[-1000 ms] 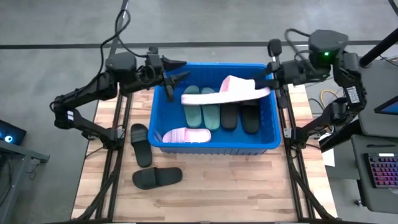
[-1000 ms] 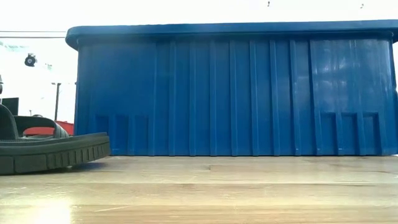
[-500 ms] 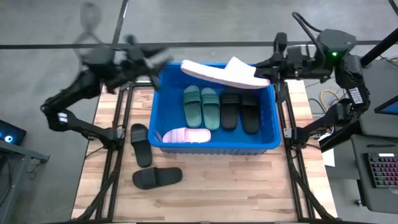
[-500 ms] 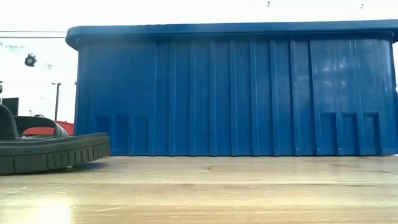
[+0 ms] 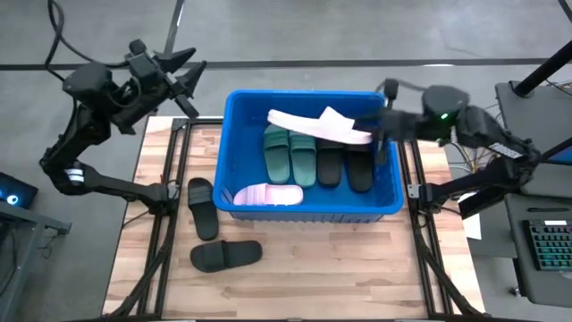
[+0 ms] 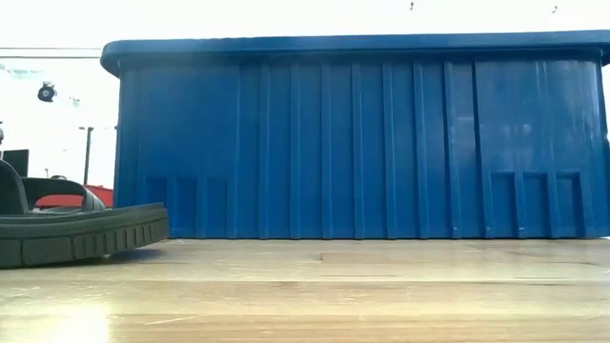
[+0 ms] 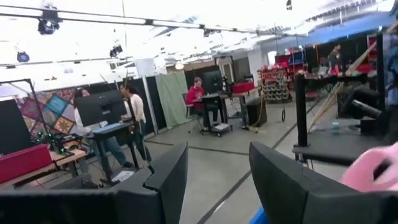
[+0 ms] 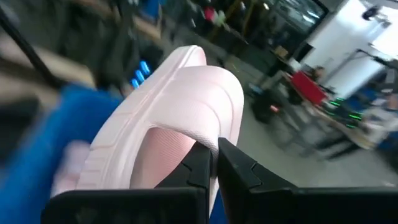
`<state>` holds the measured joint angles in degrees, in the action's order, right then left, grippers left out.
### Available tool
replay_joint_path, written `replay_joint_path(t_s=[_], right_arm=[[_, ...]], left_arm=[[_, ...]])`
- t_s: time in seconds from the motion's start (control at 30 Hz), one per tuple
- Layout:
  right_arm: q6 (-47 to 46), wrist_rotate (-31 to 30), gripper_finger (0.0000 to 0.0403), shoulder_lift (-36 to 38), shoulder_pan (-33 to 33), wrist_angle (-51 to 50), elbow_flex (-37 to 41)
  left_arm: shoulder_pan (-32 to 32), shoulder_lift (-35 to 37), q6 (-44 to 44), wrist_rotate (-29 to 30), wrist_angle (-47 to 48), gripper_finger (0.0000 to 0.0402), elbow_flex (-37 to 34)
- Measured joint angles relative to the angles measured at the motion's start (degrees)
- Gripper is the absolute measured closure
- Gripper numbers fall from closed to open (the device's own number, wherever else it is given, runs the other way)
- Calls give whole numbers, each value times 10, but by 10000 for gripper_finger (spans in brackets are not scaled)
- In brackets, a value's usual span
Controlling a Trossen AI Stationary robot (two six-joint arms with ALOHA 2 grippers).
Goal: Pick and place slides into bin
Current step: Put the pink slide into the blue container
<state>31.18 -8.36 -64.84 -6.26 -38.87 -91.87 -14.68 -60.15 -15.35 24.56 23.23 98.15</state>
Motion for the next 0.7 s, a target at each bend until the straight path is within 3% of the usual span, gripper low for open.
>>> replay_joint_path(t_s=[0.23, 0.53, 0.7], right_arm=[[110, -73, 392, 71, 2, 3, 151], [154, -51, 392, 172, 3, -56, 287], [232, -45, 392, 233, 3, -73, 356]], left_arm=[[0, -13, 52, 0, 38, 244, -3], [0, -53, 242, -7, 47, 244, -9], [0, -84, 286, -9, 44, 244, -10]])
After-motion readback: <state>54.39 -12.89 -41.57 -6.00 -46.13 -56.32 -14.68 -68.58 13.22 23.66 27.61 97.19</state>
